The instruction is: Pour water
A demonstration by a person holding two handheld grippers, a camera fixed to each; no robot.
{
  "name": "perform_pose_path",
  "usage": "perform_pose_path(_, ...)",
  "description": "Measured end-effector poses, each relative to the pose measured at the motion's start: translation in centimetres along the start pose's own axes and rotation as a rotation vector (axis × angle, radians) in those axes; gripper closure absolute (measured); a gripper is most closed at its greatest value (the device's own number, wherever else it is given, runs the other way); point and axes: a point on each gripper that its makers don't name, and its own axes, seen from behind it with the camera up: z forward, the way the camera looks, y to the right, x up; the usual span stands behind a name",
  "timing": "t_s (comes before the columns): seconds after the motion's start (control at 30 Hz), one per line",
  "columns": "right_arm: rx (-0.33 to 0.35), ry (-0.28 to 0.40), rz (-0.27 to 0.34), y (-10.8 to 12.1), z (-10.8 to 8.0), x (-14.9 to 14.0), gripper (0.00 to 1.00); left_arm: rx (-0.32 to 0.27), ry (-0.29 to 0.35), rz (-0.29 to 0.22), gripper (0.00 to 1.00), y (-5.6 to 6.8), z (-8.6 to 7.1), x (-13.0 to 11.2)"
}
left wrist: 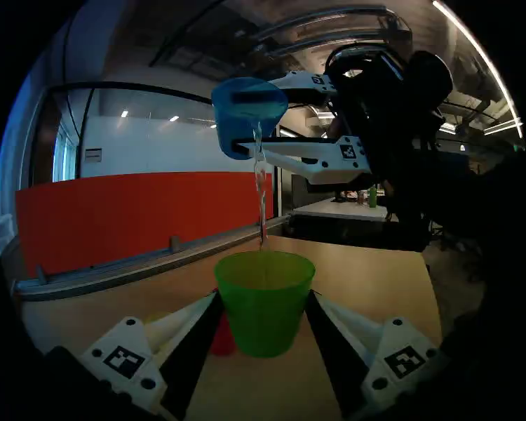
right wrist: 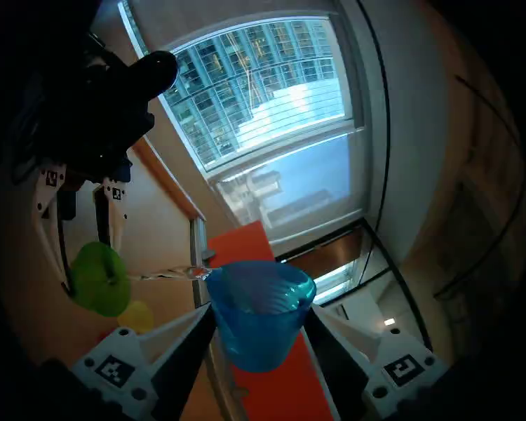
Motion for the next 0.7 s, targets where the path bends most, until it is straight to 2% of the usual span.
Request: perform_pose_path(0.7,-0.013,-0.003,-0.078,0.92,0.08,-0.13,0.14,-0.001,-0.003,0.005,0.19,-0.11,0.29,0.19)
